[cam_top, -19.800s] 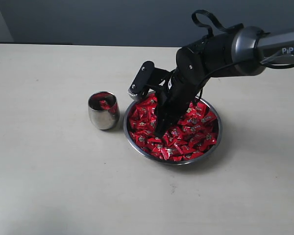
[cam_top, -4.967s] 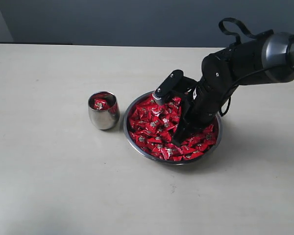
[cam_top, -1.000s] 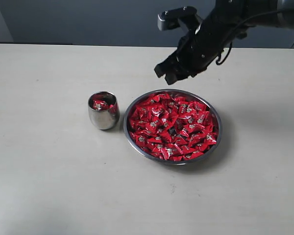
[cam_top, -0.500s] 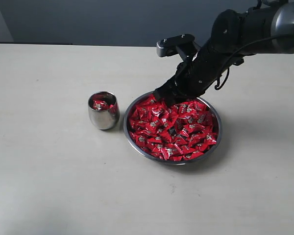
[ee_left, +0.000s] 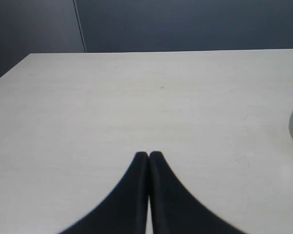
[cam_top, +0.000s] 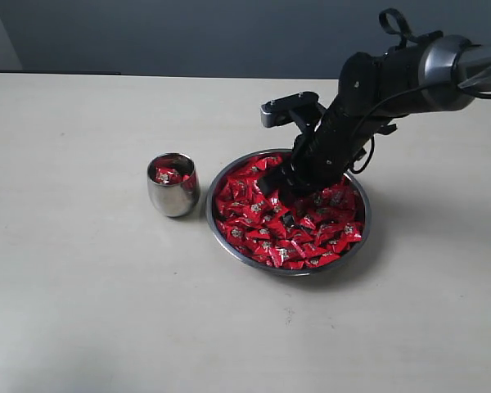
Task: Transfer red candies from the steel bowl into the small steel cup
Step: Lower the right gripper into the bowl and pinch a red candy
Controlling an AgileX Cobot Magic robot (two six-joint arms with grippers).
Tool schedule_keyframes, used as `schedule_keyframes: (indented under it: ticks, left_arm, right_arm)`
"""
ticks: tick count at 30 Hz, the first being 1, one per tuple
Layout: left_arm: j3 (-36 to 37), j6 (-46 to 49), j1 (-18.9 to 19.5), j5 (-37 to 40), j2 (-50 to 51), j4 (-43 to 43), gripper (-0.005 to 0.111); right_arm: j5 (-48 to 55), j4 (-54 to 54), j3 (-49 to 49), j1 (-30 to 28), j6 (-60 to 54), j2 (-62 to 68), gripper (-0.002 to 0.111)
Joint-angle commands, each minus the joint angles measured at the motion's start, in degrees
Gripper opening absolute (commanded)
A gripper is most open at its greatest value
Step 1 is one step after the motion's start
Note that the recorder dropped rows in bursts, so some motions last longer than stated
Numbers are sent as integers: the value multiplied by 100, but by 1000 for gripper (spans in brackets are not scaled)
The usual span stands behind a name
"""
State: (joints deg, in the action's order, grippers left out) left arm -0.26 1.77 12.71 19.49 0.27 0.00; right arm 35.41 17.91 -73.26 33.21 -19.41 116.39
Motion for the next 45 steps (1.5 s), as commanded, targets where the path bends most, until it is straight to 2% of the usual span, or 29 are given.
schedule_keyframes:
  ticks: [1, 5, 7, 13, 27, 30, 31, 33, 38, 45]
  left_arm:
    - [26, -8, -27, -58, -27, -35, 0]
    - [26, -8, -27, -58, -27, -35, 0]
    - [26, -8, -27, -58, -27, -35, 0]
    - [26, -8, -27, -58, -27, -35, 0]
    - [26, -8, -27, -58, -27, -35, 0]
    - [26, -8, -27, -58, -27, -35, 0]
    - [26, -8, -27, -58, -27, -35, 0]
    - [26, -8, -27, -58, -27, -35, 0]
    - [26, -8, -27, -58, -27, -35, 0]
    - [26, -8, -27, -58, -27, -35, 0]
  right_arm:
    - [27, -98, 12, -8, 47, 55, 36]
    - [1, -231, 12, -8, 162, 55, 36]
    - [1, -245, 12, -8, 162, 55, 33]
    - [58, -245, 12, -8, 162, 55, 0]
    - [174, -245, 12, -8, 162, 55, -1]
    - [240, -245, 12, -8, 138, 55, 9]
    - [348, -245, 12, -8, 78, 55, 27]
    - [415, -245, 12, -8, 16, 55, 41]
    - [427, -612, 12, 58, -50, 55, 42]
    - [386, -528, 12, 58, -50, 329, 42]
